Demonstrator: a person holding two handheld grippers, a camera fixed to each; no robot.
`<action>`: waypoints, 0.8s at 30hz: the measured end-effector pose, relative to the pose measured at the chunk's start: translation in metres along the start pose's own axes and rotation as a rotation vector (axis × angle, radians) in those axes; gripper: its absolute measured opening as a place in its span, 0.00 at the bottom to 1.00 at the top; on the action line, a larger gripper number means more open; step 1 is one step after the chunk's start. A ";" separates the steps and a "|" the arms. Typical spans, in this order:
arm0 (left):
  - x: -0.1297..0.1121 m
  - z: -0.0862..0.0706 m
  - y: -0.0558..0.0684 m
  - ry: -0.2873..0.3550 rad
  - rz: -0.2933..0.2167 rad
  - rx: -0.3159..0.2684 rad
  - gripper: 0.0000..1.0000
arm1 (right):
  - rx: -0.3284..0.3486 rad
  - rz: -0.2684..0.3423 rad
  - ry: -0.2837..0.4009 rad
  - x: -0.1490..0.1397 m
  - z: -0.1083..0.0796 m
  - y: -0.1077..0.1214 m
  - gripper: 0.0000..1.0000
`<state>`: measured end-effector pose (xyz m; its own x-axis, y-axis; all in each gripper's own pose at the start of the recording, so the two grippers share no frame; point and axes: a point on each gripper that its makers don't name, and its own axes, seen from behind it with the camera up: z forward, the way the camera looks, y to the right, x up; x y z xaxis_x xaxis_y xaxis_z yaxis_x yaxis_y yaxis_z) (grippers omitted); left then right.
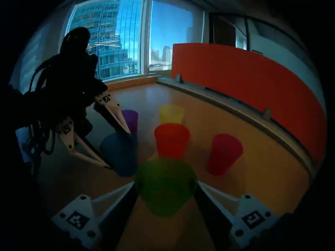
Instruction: Pour water
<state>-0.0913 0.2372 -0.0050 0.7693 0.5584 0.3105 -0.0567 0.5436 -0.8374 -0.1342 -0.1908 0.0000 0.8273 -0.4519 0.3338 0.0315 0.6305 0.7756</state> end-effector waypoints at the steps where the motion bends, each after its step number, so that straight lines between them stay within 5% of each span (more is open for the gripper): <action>1: 0.000 0.000 0.000 0.000 0.003 0.002 0.89 | 0.001 0.001 -0.003 -0.002 0.001 -0.001 0.90; 24: -0.015 -0.001 0.002 -0.051 0.032 0.004 0.92 | -0.004 -0.002 -0.035 -0.024 0.007 -0.002 0.91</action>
<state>-0.1024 0.2295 -0.0116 0.7336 0.6066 0.3062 -0.0836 0.5278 -0.8453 -0.1579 -0.1858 -0.0063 0.8069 -0.4754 0.3507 0.0356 0.6317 0.7744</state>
